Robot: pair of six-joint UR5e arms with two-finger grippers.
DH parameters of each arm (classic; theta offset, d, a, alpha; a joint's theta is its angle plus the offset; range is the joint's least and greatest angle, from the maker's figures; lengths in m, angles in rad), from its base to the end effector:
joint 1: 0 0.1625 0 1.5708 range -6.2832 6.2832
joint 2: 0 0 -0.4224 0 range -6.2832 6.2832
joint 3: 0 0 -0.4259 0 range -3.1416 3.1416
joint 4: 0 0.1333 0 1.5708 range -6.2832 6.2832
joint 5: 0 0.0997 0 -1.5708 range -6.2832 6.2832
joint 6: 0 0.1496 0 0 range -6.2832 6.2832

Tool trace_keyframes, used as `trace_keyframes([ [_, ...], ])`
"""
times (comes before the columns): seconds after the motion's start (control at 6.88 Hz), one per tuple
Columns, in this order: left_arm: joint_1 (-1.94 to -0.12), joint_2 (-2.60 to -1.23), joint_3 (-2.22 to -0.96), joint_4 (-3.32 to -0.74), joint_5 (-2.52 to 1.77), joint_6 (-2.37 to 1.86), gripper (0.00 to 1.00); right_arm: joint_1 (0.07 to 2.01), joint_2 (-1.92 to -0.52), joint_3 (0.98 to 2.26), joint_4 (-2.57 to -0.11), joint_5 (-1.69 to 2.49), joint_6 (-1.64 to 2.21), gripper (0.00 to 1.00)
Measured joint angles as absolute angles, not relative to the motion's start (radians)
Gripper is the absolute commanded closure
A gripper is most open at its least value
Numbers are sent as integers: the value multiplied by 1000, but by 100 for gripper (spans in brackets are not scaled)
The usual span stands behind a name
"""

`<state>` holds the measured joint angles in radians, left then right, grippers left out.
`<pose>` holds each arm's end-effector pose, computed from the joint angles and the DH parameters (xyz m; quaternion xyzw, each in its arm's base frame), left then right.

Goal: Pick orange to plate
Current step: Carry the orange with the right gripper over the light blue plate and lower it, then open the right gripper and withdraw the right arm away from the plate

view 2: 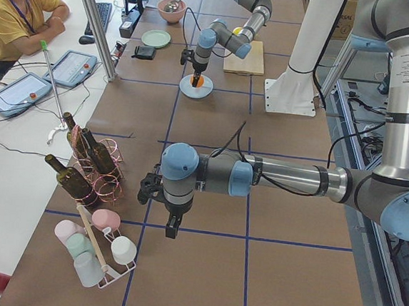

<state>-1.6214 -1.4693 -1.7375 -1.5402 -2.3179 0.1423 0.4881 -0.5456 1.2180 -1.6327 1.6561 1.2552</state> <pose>-0.0562 -0.4834 0.6612 0.0512 0.3616 0.0490 0.9296 -0.7043 -0.5104 0.1814 0.0800 -0.2922 0.0693 0.9505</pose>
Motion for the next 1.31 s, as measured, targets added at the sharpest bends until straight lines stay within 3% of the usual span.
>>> trace_keyframes([
  [0.15,-1621,-1469,-1738,-1540,-2318,142,0,484,-546,1204,-1631,1647,1264,48],
  [0.29,-1621,-1469,-1738,-1540,-2318,142,0,483,-547,1193,-1623,1641,1271,0],
  [0.87,-1624,-1468,-1746,-1539,-2318,142,0,493,-543,1191,-1558,1643,1316,0],
  [1.31,-1624,-1459,-1742,-1535,-2317,138,0,665,-614,1355,-1638,1835,1100,0],
])
